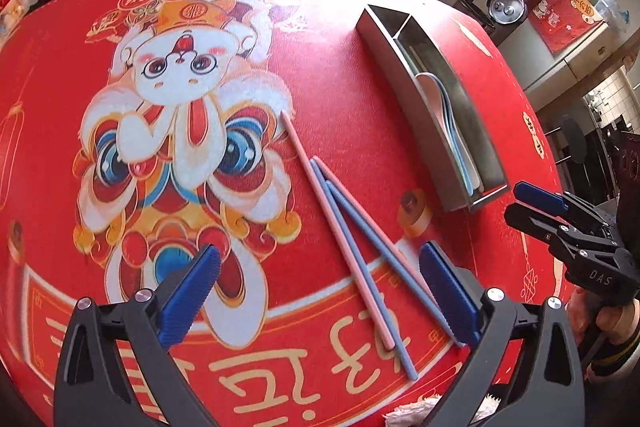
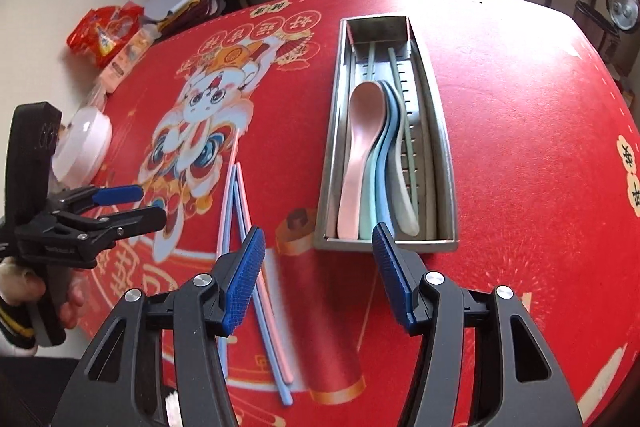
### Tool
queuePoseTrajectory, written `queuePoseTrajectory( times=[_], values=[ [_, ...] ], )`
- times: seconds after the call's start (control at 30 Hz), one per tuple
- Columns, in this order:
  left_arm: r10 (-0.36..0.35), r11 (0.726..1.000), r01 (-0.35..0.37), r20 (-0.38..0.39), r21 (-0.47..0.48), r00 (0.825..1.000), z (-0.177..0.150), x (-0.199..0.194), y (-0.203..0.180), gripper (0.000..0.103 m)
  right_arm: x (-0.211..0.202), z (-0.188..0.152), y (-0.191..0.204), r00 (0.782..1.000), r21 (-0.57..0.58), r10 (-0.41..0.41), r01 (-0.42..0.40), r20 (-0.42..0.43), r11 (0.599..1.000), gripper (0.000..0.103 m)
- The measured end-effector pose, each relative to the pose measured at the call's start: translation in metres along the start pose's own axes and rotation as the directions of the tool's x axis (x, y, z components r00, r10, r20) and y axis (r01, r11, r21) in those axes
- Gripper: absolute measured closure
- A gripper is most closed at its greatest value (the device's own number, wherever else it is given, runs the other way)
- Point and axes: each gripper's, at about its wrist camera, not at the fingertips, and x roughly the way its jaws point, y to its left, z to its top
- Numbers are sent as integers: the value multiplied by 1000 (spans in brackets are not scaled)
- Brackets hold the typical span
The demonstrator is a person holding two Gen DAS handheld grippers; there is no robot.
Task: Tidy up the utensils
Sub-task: 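Move both tools back over the loose pink and blue chopsticks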
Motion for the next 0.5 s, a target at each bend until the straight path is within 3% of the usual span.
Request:
queuePoseTrajectory(
  times=[0.33,0.5],
  values=[
    [32,998,-33,-28,-47,999,-37,13,14,6,28,-35,15,996,-33,8,-11,-92,999,50],
    [60,996,-61,-19,-66,998,-44,12,23,6,45,-42,21,992,-65,8,-16,-123,998,67]
  ],
)
